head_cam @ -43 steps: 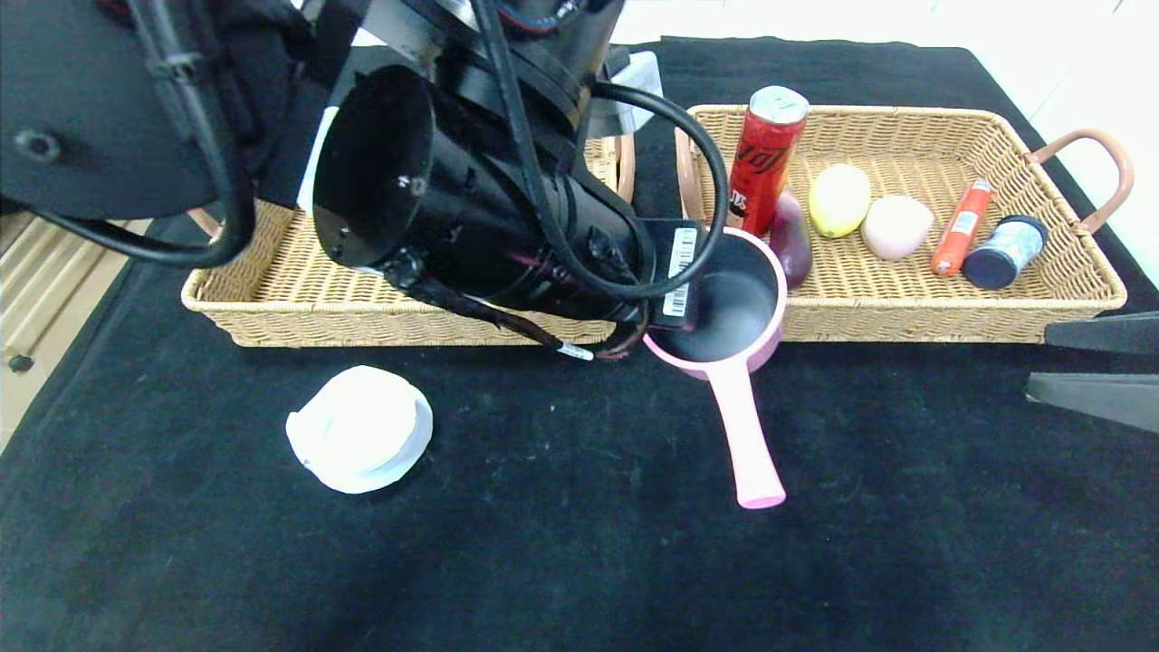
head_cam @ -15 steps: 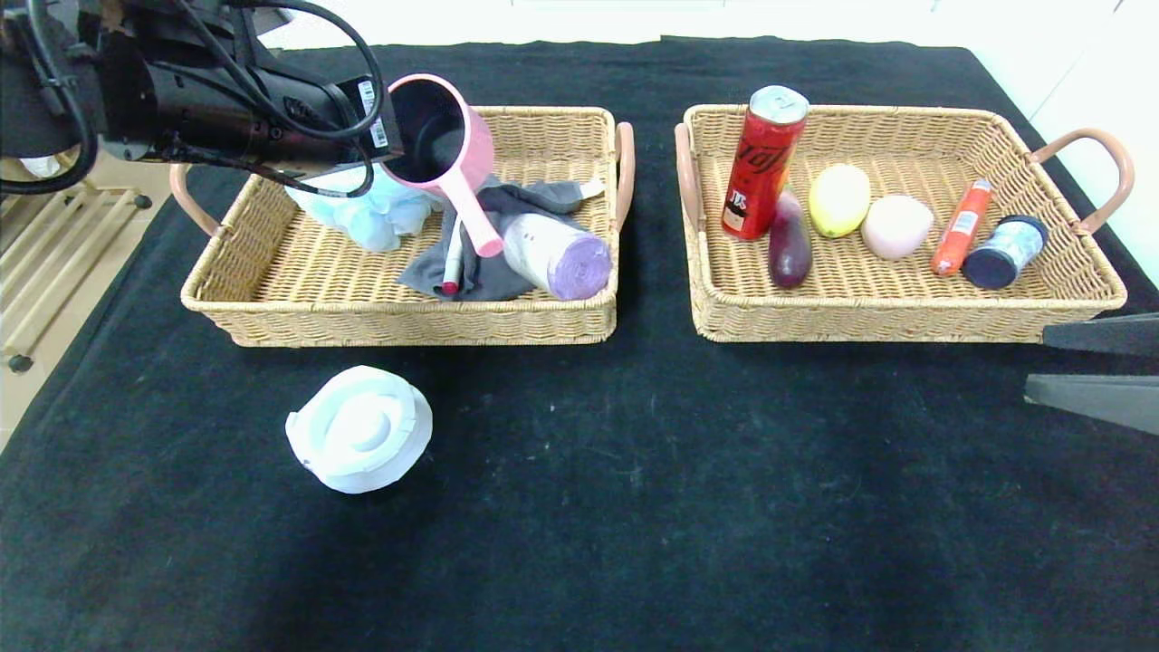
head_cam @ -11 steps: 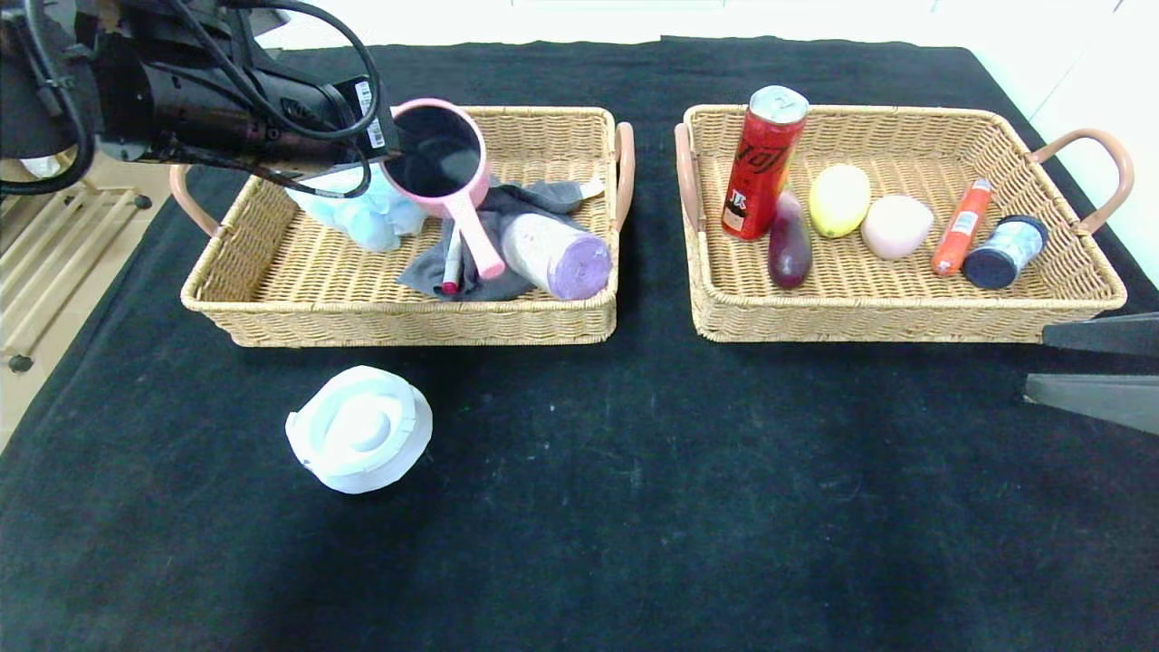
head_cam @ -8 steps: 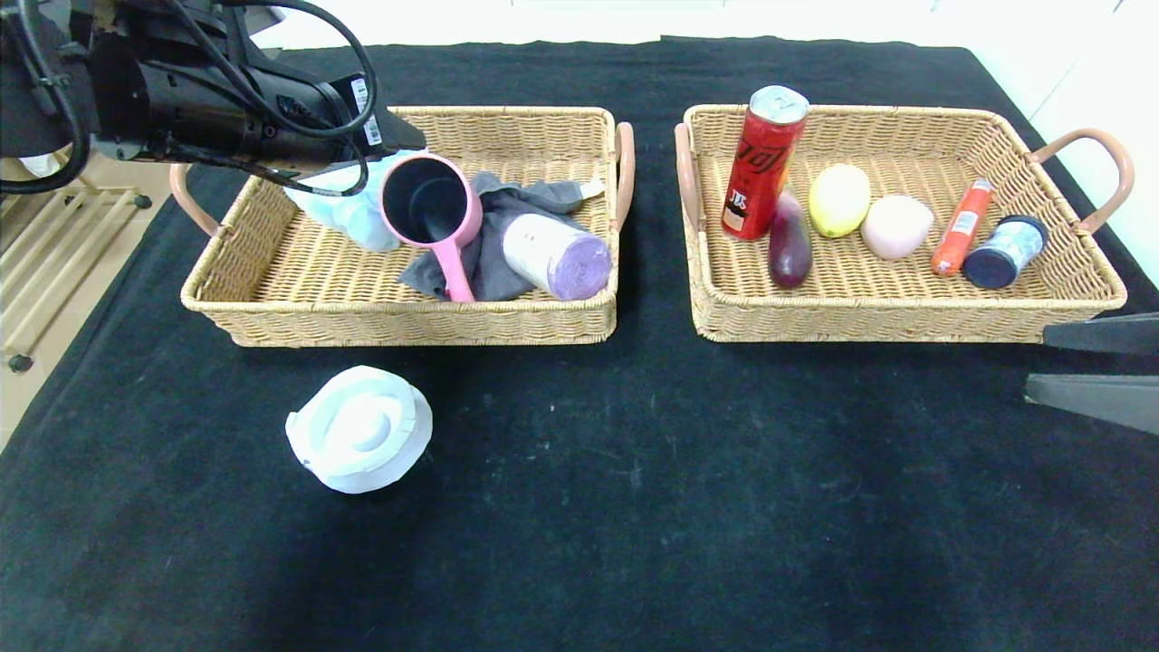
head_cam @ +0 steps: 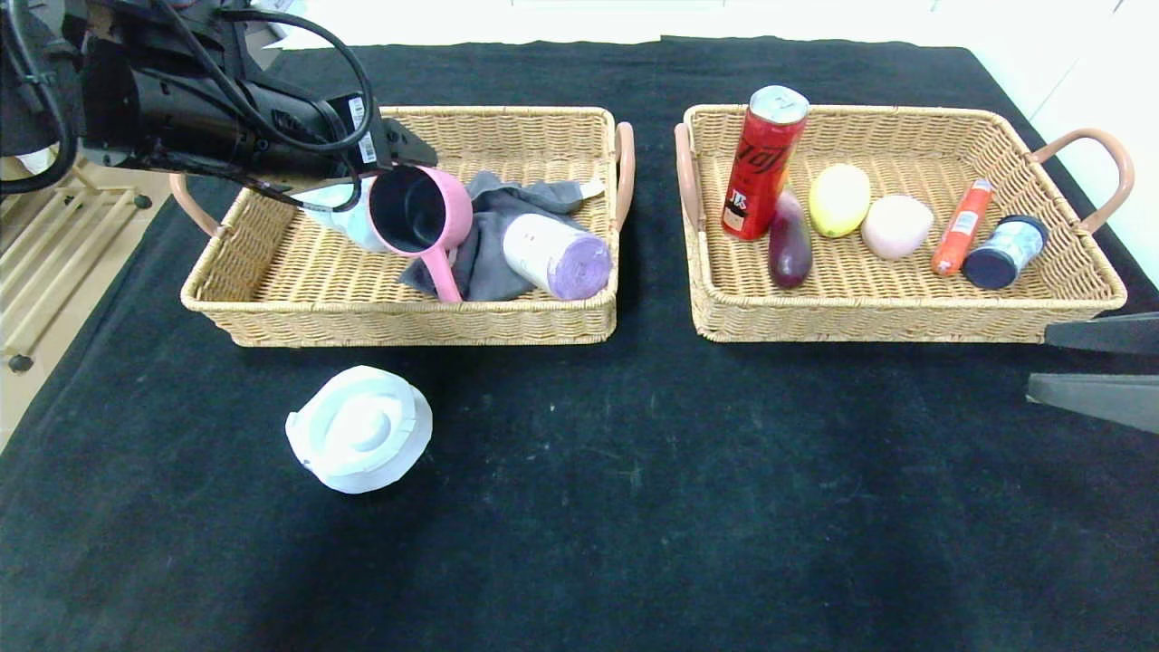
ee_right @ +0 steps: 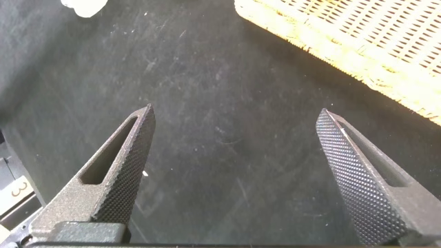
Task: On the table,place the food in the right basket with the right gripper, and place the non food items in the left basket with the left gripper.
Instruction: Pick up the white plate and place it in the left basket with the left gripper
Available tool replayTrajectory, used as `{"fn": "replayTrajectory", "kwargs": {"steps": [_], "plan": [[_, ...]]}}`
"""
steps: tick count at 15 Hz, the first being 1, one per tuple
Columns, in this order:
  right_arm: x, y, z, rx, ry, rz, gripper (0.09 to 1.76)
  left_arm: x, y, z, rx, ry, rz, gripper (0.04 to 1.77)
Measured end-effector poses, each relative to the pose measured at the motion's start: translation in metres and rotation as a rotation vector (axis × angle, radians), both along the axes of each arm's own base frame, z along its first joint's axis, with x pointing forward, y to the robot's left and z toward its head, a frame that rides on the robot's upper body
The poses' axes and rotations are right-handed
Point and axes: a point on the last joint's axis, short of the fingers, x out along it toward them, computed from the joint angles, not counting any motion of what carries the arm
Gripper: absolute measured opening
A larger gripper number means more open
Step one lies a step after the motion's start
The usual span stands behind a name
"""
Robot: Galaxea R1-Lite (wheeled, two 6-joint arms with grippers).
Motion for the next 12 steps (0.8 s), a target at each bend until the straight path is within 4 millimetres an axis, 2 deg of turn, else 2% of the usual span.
{"fn": "replayTrajectory", "kwargs": {"steps": [4,12], "plan": [[0.000,0.000,-0.001,0.000,0.002,0.001,1.71,-0.017,0.007,0.003,0.027,0.035,0.001,1.53],[0.000,0.000,-0.001,0.000,0.006,0.000,1.71,-0.078,0.017,0.000,0.110,0.108,-0.032,1.65]]}}
